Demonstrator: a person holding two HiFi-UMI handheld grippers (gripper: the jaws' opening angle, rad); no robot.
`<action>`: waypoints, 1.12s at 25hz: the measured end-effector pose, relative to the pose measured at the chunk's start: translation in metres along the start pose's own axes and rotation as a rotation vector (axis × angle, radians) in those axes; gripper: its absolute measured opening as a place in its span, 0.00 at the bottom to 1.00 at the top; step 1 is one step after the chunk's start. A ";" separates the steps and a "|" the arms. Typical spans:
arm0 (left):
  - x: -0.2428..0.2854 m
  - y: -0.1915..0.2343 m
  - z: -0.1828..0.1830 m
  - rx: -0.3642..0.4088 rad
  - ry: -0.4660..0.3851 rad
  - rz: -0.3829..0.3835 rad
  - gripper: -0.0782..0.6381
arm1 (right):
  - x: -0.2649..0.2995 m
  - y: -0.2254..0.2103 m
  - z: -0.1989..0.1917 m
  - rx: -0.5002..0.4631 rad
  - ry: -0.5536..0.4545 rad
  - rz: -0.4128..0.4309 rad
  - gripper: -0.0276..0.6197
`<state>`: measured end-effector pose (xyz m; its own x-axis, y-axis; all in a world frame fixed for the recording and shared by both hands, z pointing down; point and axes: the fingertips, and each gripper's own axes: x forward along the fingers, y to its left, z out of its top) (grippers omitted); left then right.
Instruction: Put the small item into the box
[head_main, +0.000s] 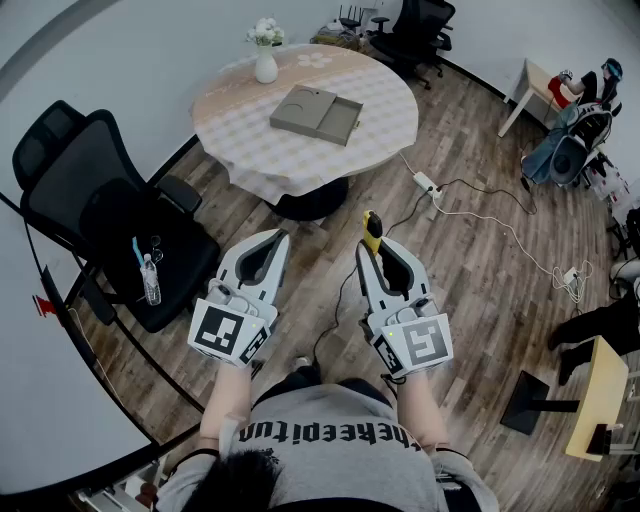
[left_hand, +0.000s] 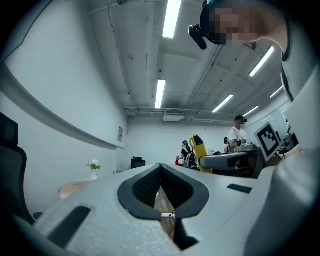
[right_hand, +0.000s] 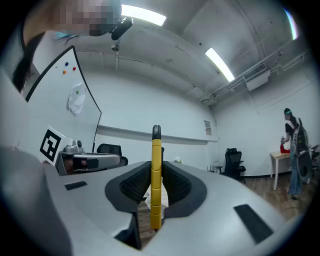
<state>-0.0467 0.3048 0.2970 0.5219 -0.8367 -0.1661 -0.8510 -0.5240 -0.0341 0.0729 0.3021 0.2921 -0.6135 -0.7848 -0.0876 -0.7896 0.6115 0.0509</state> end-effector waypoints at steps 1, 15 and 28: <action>0.000 -0.002 -0.002 -0.010 0.004 0.002 0.13 | -0.002 -0.002 0.000 0.000 0.004 0.000 0.16; 0.005 -0.024 -0.008 -0.026 0.020 -0.011 0.13 | -0.015 -0.009 0.000 0.004 0.011 0.003 0.16; 0.009 0.000 -0.007 -0.019 0.001 -0.062 0.13 | 0.005 -0.004 -0.006 0.016 -0.002 -0.045 0.16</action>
<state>-0.0417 0.2967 0.3022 0.5732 -0.8029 -0.1635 -0.8161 -0.5774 -0.0259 0.0732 0.2954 0.2969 -0.5777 -0.8111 -0.0916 -0.8158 0.5775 0.0311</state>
